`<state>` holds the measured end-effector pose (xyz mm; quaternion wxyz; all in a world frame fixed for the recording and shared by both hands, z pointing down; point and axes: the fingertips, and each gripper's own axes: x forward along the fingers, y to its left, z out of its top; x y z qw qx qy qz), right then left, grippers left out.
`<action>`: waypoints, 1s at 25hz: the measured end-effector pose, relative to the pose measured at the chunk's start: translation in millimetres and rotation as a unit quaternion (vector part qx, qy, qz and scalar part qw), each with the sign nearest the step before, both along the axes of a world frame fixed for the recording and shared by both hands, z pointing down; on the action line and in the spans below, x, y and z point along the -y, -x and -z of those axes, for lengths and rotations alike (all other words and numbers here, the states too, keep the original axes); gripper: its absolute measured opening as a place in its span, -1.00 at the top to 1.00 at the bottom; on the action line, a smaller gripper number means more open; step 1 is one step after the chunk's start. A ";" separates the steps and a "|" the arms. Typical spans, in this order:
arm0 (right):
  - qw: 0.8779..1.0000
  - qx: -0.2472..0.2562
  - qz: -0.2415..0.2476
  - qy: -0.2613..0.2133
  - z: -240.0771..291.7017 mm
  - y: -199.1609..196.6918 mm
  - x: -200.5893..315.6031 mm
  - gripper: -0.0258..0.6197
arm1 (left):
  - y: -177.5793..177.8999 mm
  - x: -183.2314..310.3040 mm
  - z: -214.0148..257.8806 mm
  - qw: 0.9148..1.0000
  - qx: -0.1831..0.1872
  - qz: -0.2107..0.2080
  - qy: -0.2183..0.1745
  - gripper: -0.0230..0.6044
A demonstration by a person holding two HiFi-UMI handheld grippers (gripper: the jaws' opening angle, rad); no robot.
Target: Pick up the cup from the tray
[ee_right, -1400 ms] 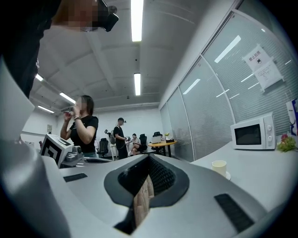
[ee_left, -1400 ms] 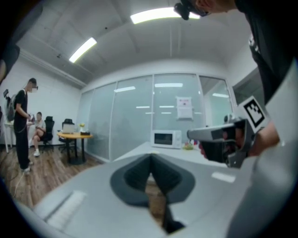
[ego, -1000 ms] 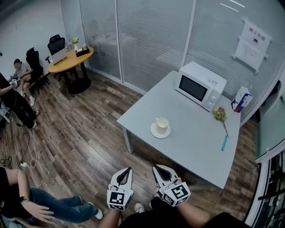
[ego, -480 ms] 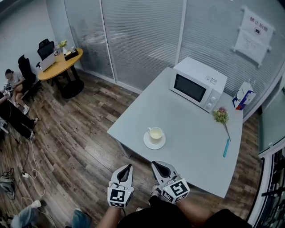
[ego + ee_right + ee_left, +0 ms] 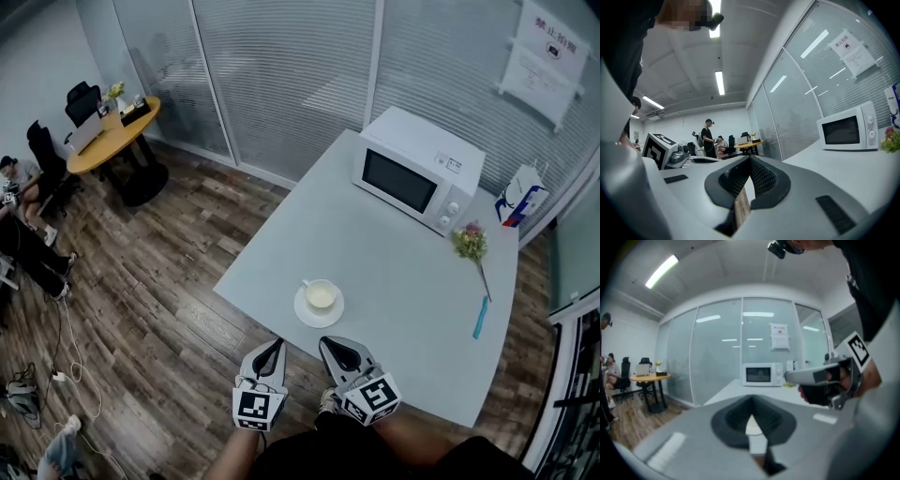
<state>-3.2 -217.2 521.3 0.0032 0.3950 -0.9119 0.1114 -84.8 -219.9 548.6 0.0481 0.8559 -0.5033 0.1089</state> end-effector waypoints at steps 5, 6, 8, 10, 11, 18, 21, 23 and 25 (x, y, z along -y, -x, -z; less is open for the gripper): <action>1.000 0.002 -0.005 0.005 -3.7 -8.5 19.3 0.91 | -14.6 21.2 -7.4 1.000 0.008 -0.014 0.007 0.91; 1.000 0.003 -0.009 0.006 -4.6 -10.1 22.7 0.91 | -16.7 24.9 -8.7 1.000 0.009 -0.018 0.008 0.91; 1.000 0.004 -0.017 0.011 -7.3 -11.3 27.9 0.91 | -18.7 31.3 -11.1 1.000 0.011 -0.026 0.011 0.91; 0.999 0.003 -0.028 0.016 -10.4 -11.2 32.1 0.91 | -19.2 37.7 -14.3 0.999 0.008 -0.035 0.015 0.91; 0.999 0.000 -0.034 0.018 -12.5 -11.5 35.0 0.91 | -19.6 41.6 -16.6 0.999 0.005 -0.040 0.017 0.91; 0.993 -0.012 -0.109 0.042 -32.9 -16.5 51.6 0.91 | -30.3 70.3 -38.5 0.992 0.044 -0.121 0.014 0.91; 0.989 -0.020 -0.135 0.053 -42.9 -17.7 53.5 0.91 | -34.6 80.6 -48.2 0.989 0.039 -0.144 0.024 0.91; 0.987 -0.024 -0.149 0.058 -49.0 -17.4 54.7 0.91 | -35.9 85.9 -54.6 0.987 0.032 -0.155 0.030 0.88; 0.984 -0.028 -0.163 0.065 -54.2 -18.1 55.9 0.91 | -38.5 89.0 -61.0 0.985 0.027 -0.166 0.036 0.63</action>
